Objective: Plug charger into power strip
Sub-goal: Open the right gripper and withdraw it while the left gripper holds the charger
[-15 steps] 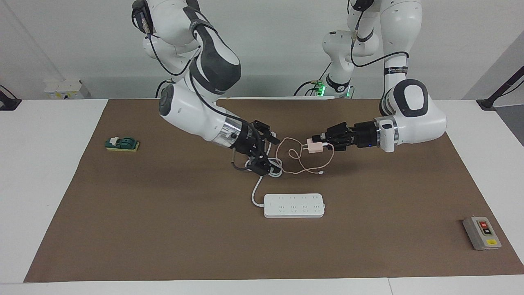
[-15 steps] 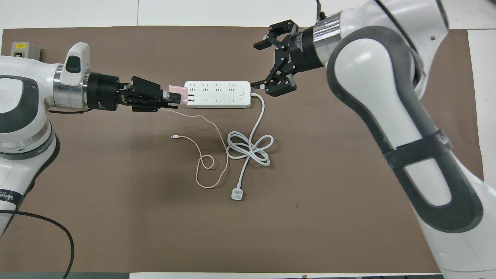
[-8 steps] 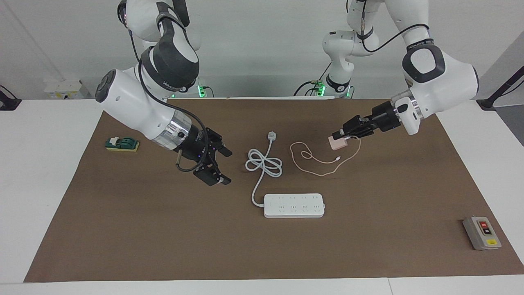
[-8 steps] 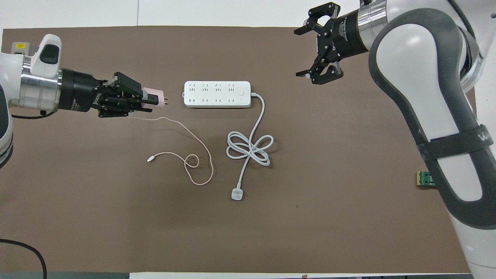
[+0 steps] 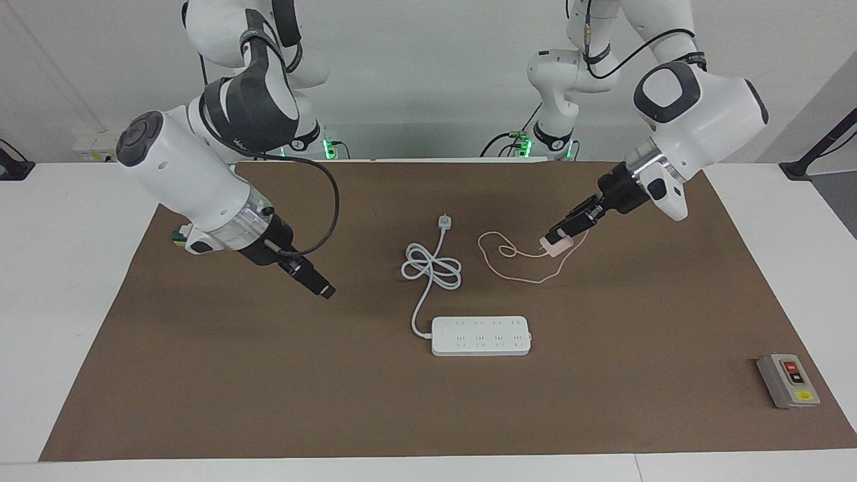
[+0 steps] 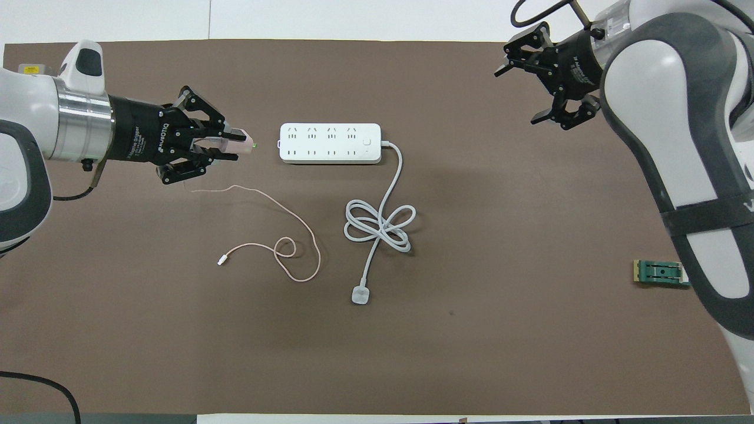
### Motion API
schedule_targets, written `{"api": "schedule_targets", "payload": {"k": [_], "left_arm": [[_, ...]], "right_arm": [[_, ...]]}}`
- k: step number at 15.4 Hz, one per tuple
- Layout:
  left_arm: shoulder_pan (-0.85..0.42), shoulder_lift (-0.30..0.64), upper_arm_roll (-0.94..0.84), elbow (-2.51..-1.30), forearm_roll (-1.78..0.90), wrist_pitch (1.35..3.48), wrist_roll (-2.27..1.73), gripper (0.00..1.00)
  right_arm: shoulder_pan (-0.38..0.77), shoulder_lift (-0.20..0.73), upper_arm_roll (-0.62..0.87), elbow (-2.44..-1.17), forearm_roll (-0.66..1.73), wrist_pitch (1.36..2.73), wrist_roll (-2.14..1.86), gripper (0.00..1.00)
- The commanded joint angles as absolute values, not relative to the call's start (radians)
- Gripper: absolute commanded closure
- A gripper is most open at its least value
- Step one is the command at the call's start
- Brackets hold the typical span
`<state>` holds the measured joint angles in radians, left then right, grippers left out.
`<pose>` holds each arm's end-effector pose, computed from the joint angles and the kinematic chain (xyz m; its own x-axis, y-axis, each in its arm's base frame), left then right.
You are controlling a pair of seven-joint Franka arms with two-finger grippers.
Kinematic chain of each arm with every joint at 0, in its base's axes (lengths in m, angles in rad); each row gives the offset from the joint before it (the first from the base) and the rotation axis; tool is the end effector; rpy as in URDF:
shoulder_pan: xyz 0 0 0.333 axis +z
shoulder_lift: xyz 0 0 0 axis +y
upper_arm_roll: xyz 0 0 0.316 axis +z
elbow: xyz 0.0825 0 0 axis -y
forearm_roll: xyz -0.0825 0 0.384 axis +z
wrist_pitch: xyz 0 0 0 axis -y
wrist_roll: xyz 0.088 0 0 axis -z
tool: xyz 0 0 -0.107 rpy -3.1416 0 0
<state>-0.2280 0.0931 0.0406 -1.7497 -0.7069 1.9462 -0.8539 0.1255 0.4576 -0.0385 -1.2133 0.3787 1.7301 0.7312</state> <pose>0.5875 -0.1568 0.5343 0.6340 0.6241 -0.4566 0.7718 -0.4739 0.4239 0.6924 0.1005 0.5282 0.7753 -0.5996 -0.1984 -0.6307 -0.7178 -0.2949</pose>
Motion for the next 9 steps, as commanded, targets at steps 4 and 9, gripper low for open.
{"api": "schedule_targets", "payload": {"k": [4,9], "left_arm": [[-0.284,0.091,0.048,-1.743,-0.529,2.026,-1.370,1.00],[-0.313,0.090,0.048,-1.743,-0.373,2.029,-1.711,1.00]], "right_arm": [[0.058,0.397,-0.031,-1.219,0.158,1.645,0.238,0.00],[0.015,0.292,-0.031,-1.262,0.069,1.537,0.026,0.00]]}}
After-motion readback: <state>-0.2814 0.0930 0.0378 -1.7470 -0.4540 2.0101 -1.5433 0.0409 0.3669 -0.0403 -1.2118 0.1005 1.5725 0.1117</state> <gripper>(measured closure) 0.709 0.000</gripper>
